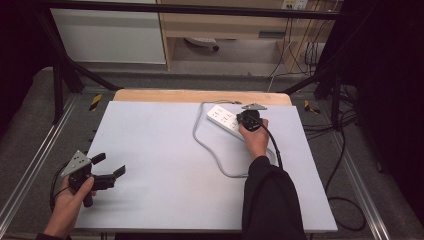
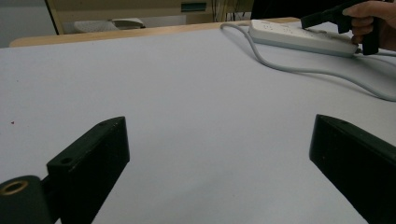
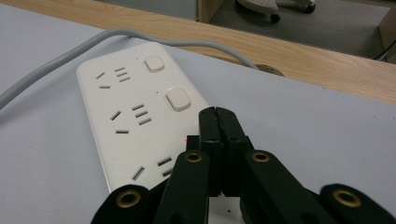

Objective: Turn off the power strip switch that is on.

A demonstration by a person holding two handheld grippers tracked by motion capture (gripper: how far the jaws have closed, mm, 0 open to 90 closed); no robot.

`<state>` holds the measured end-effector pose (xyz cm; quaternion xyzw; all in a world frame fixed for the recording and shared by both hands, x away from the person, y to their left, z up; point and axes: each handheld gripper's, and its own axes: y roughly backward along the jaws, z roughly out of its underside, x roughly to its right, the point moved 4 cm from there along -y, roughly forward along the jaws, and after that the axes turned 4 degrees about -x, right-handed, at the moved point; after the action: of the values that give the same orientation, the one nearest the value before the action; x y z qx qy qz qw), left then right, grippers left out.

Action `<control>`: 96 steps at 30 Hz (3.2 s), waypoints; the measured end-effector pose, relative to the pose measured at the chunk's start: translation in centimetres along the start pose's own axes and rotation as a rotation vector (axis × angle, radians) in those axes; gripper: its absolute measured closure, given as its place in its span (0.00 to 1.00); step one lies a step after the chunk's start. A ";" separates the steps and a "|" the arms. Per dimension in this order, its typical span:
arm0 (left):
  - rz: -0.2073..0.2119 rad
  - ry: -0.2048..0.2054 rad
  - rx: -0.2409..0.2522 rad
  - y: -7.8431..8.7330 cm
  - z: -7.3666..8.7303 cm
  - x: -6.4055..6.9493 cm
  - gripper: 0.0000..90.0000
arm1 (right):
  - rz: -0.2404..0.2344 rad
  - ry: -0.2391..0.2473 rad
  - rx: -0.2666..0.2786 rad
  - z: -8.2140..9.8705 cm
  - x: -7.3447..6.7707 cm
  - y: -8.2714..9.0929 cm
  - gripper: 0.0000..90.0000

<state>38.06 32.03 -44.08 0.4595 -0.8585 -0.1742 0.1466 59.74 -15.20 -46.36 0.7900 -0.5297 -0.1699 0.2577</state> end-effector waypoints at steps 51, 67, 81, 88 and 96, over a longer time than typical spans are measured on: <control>-0.008 -0.016 0.004 0.1 -0.1 0.1 0.06 | 0.015 -0.017 -0.022 0.0 -0.3 0.0 1.00; -0.011 -0.009 0.004 0.2 -0.1 0.0 0.05 | -0.007 0.000 0.033 -1.0 -0.6 1.7 1.00; -0.021 0.001 0.006 0.4 0.0 -0.2 0.06 | -0.050 -0.007 0.061 -1.3 -0.7 4.2 0.97; -0.024 0.003 0.008 0.6 0.0 -0.2 0.06 | -0.086 -0.041 0.073 -0.8 -0.8 5.8 0.83; -0.027 0.011 0.011 0.9 0.1 -0.3 0.05 | -0.111 -0.066 0.088 -0.3 -0.8 8.2 0.62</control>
<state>37.51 32.74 -43.81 0.4728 -0.8524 -0.1688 0.1465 53.46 -16.88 -41.35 0.8228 -0.5002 -0.1863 0.1954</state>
